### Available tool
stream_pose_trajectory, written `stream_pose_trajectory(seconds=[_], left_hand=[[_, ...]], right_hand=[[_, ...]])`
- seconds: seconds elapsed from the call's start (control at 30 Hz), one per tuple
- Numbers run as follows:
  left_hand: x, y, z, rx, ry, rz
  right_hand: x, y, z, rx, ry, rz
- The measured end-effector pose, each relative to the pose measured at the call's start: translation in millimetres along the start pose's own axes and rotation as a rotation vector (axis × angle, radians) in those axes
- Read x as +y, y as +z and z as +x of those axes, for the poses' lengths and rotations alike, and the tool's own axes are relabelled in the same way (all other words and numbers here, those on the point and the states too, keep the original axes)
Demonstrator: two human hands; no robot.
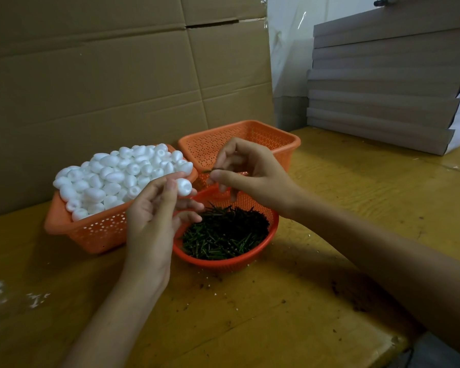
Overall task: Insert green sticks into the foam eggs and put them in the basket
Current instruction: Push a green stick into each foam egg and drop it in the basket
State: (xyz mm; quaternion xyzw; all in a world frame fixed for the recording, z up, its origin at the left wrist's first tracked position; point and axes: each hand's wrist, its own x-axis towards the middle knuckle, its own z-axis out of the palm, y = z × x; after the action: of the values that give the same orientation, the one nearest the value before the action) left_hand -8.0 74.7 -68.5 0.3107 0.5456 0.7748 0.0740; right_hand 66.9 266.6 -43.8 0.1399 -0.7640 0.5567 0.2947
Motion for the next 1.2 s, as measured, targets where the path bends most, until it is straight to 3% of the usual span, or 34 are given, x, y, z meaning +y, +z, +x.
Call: stream_pose_trajectory(seconds=[0.3, 1.2], left_hand=[[0.6, 0.0, 0.0, 0.002, -0.018, 0.022], [1.2, -0.5, 0.3, -0.020, -0.024, 0.029]], right_hand=[[3.2, 2.1, -3.6, -0.067, -0.138, -0.127], [9.5, 6.4, -7.8, 0.044, -0.274, -0.627]])
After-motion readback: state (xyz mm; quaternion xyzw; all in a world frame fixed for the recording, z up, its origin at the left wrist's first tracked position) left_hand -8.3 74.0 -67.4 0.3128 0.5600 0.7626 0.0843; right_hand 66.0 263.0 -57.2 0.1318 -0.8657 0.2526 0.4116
